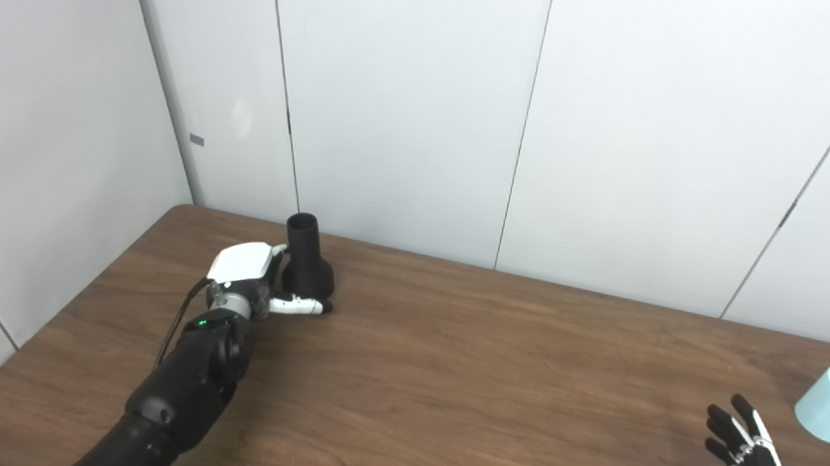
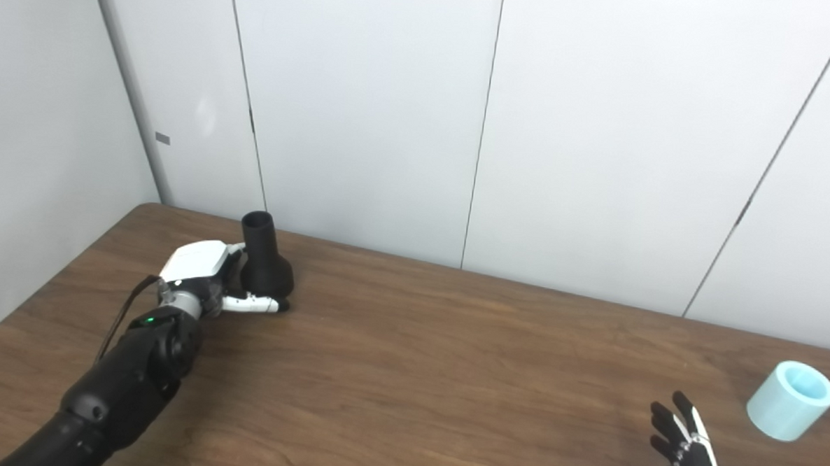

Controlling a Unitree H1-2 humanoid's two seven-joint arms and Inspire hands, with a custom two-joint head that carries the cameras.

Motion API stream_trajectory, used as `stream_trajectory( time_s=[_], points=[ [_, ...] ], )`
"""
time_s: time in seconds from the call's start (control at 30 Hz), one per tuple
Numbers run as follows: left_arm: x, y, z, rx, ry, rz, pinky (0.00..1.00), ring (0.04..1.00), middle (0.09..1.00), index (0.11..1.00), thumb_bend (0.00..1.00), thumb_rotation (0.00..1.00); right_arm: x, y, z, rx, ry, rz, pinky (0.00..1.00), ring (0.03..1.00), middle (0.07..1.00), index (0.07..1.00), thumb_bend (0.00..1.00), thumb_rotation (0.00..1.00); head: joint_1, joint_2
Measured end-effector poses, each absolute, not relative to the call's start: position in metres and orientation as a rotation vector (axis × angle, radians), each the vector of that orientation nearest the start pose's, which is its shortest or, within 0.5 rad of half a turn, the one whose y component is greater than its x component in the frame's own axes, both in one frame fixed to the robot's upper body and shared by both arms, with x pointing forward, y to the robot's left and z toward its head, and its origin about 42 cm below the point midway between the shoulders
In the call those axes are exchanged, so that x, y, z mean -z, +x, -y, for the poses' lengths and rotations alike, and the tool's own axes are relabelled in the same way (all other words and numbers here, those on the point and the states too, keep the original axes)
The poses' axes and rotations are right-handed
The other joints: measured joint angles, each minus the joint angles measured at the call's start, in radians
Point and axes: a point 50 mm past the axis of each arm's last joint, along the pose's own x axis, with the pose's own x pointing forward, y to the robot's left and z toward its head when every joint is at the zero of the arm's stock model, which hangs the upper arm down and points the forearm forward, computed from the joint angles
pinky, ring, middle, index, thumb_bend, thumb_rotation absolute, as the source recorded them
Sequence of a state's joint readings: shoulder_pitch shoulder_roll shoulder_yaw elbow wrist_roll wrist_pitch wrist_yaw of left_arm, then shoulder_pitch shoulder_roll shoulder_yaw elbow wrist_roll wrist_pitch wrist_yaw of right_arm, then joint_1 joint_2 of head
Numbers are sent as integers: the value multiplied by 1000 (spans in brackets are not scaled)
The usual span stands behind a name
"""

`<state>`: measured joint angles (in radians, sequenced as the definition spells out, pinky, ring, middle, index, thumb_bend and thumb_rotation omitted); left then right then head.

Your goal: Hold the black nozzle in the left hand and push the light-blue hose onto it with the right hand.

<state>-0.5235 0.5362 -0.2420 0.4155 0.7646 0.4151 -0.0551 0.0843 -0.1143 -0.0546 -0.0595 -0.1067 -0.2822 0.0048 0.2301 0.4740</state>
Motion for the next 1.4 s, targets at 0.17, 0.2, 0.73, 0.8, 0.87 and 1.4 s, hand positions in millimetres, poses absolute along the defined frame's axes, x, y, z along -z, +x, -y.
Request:
stream_trajectory(
  time_s=[0.17,0.2,0.73,0.8,0.87,1.4],
  points=[
    [-182,448,-361,-144,1383,-302,1000,991,924,924,978,705,-113,253,262,38,-244,258,827,881,876,935,588,1000,-8,3],
    [-181,448,-360,-142,1388,-301,1000,990,922,923,978,707,-113,253,262,40,-248,258,827,881,875,931,582,1000,-8,3],
    [-178,456,-353,-162,1412,-298,1000,958,887,846,873,603,-113,252,261,60,-342,264,780,853,851,908,528,1000,-6,21],
    [-176,457,-355,-180,1422,-295,1000,955,881,809,837,567,-113,251,260,59,-347,265,776,851,848,906,519,1000,-6,21],
    [-176,458,-355,-191,1436,-287,1000,942,851,760,799,501,-113,251,260,58,-350,266,775,851,850,906,508,1000,-2,29],
    [-179,467,-355,-252,1361,-192,916,775,639,490,520,49,-114,248,259,56,-366,281,754,822,822,886,473,1000,-14,37]
  ],
)
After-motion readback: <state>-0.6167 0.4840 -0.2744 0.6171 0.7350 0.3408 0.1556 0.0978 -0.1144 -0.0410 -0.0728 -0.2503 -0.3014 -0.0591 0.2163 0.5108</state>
